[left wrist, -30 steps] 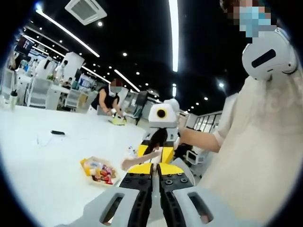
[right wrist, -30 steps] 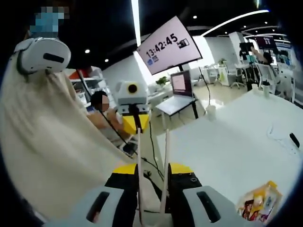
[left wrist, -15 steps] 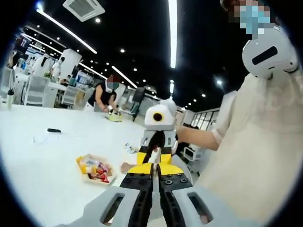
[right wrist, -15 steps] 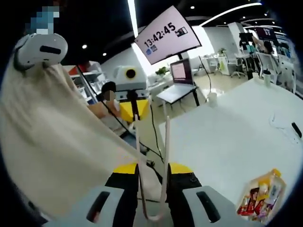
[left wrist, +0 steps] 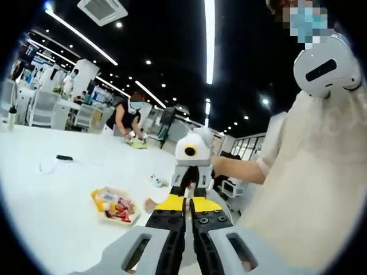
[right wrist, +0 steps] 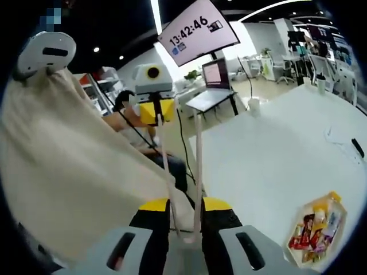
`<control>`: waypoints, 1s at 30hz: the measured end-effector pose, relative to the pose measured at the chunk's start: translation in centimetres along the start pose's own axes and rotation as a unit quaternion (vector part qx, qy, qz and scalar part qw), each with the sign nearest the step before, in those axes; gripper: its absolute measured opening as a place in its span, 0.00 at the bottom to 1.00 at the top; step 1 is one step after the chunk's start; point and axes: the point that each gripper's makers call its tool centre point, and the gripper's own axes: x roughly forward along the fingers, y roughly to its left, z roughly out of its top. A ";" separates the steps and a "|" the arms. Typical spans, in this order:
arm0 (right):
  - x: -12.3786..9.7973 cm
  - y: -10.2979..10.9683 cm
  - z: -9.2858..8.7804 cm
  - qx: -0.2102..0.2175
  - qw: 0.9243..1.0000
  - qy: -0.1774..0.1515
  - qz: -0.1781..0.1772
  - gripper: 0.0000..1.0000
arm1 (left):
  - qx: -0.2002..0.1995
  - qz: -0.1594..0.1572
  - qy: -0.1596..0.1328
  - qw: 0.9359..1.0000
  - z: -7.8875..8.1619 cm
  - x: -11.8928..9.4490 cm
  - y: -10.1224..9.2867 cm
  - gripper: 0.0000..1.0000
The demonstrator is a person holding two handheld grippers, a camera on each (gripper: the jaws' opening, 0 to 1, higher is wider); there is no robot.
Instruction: Place the target food into the container with the food tongs after gripping and lifting it, then release it inside without dropping or visibly crushing the food.
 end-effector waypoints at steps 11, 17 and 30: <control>-1.0 -0.5 -0.9 0.014 1.000 -0.005 -0.018 0.17 | -0.006 0.008 0.001 1.000 -0.1 -0.6 0.5 0.00; -0.7 -0.9 -1.3 0.007 0.999 0.010 -0.033 0.16 | -0.011 0.005 0.007 1.000 -0.8 -0.1 0.6 0.00; -1.8 -3.3 -4.1 0.028 0.993 0.060 -0.094 0.17 | -0.015 0.014 0.077 0.997 -3.5 1.9 2.3 0.00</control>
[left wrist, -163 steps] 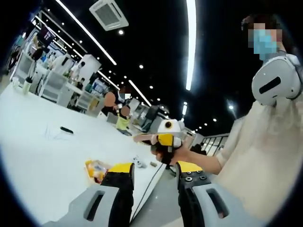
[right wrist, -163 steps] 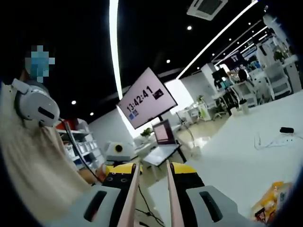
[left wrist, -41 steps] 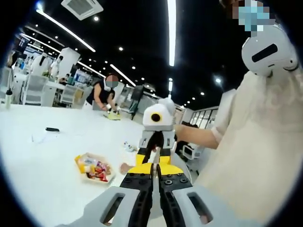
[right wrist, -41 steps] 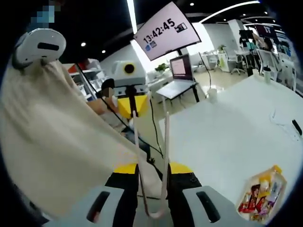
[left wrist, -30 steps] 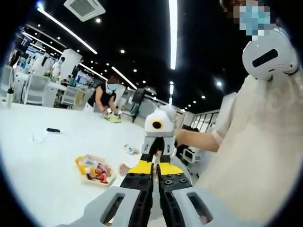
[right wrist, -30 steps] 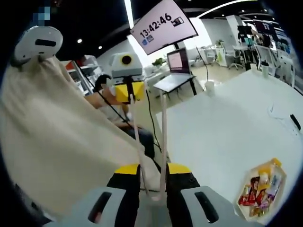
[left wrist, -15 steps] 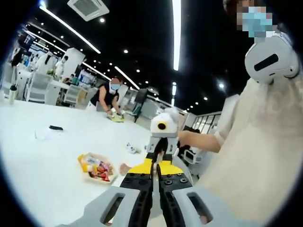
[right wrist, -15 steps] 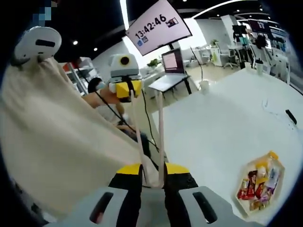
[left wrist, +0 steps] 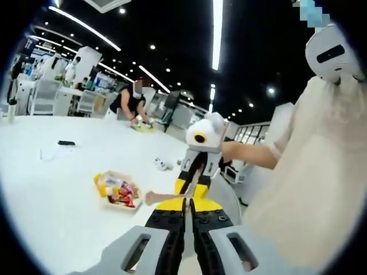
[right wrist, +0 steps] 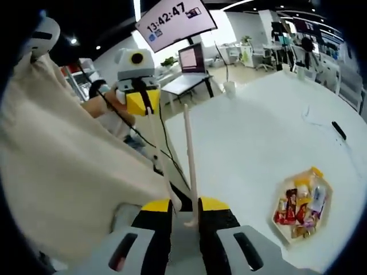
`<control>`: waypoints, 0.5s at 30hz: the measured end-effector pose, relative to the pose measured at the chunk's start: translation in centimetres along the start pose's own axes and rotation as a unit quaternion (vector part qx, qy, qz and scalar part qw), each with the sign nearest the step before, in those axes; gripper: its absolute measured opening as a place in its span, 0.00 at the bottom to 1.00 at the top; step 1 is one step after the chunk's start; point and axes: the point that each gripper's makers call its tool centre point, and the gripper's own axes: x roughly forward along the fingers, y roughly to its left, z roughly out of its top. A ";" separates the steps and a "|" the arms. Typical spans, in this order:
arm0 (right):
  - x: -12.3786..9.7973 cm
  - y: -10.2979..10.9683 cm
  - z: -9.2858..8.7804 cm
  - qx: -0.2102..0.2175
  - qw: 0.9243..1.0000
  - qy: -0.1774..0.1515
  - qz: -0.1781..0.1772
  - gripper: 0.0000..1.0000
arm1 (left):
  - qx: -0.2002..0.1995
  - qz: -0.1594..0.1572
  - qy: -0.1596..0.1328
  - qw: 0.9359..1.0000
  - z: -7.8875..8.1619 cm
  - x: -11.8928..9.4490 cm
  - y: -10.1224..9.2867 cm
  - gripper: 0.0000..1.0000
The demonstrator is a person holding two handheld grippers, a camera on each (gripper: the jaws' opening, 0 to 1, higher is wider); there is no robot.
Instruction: Place the target food into the container with the food tongs after gripping and lifting it, then release it inside without dropping or visibly crushing the food.
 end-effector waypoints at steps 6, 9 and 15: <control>-0.4 -0.6 -1.3 0.002 1.000 0.019 -0.014 0.17 | 0.007 -0.006 0.028 1.000 -0.9 1.2 0.4 0.00; -0.6 -0.9 -1.8 0.007 1.000 0.015 -0.013 0.17 | 0.006 -0.011 0.030 0.999 -0.9 1.5 0.4 0.00; -0.6 -1.8 -2.9 0.025 0.999 0.013 -0.024 0.17 | -0.001 -0.021 0.038 0.999 -1.7 2.8 1.0 0.00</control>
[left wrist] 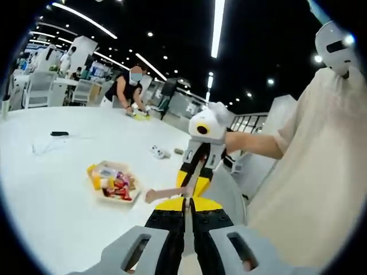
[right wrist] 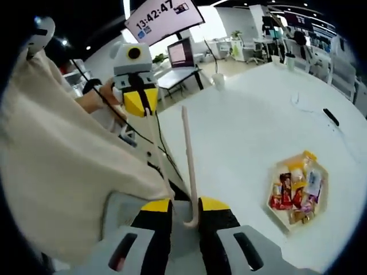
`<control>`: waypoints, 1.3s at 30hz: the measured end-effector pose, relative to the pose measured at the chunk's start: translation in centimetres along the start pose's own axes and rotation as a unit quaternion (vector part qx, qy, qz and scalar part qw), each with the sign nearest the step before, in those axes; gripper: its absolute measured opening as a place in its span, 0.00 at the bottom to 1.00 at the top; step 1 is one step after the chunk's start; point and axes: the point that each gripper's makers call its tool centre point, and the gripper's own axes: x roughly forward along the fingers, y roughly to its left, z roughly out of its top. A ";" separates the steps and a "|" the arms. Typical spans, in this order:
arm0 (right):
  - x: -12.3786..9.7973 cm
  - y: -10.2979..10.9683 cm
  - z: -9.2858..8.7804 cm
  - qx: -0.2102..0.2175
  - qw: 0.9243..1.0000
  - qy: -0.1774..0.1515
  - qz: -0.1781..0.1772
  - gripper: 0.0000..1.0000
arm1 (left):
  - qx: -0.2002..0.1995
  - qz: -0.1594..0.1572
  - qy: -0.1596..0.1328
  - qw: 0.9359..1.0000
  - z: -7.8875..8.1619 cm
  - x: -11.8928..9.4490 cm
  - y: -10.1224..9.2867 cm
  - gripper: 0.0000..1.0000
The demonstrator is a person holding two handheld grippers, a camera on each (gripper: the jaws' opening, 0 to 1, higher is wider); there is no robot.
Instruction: Place the target food into the container with the food tongs after gripping and lifting it, then release it inside without dropping or visibly crushing the food.
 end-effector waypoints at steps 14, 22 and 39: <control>0.5 -1.7 -2.2 0.011 1.000 0.020 -0.002 0.17 | -0.018 -0.010 0.014 1.000 -2.6 1.6 1.7 0.00; 1.3 -3.2 -3.8 -0.008 0.998 0.059 -0.027 0.17 | -0.010 -0.006 0.038 0.999 -4.2 3.0 2.2 0.01; 2.5 -6.4 -7.2 -0.027 0.991 0.116 -0.054 0.17 | -0.026 -0.002 0.064 0.998 -7.9 5.6 4.6 0.01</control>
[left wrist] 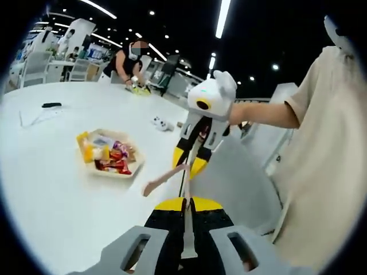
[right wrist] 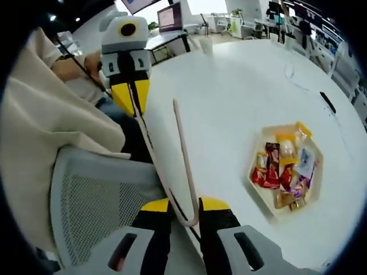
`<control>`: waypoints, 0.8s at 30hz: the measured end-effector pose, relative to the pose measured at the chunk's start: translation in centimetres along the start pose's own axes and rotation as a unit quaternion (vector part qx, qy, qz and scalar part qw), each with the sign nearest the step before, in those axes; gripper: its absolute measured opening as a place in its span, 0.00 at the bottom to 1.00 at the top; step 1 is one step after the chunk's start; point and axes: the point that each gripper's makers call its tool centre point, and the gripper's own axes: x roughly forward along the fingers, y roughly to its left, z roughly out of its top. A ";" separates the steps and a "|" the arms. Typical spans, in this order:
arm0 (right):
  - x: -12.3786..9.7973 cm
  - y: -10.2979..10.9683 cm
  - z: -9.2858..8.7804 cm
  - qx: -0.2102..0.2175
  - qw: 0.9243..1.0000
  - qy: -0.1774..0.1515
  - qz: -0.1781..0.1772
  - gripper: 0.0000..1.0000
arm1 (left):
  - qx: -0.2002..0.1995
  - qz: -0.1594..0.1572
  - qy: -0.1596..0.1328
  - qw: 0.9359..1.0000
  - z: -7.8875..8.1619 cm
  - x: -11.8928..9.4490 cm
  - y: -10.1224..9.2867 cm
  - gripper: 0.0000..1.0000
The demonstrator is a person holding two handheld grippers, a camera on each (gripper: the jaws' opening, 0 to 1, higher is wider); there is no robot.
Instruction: Place the target food into the container with the food tongs after gripping and lifting it, then release it inside without dropping or visibly crushing the food.
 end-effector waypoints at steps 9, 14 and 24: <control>0.3 -1.0 -1.3 0.023 1.000 0.001 -0.007 0.18 | -0.011 0.017 0.008 1.000 -0.5 1.4 0.7 0.01; 0.5 -1.5 -2.4 0.024 0.999 0.016 -0.017 0.18 | -0.011 0.021 0.022 0.999 -1.1 2.6 1.0 0.01; 0.4 -3.6 -3.6 0.016 0.997 0.039 -0.057 0.19 | -0.007 0.027 0.034 0.999 -2.2 4.6 1.7 0.01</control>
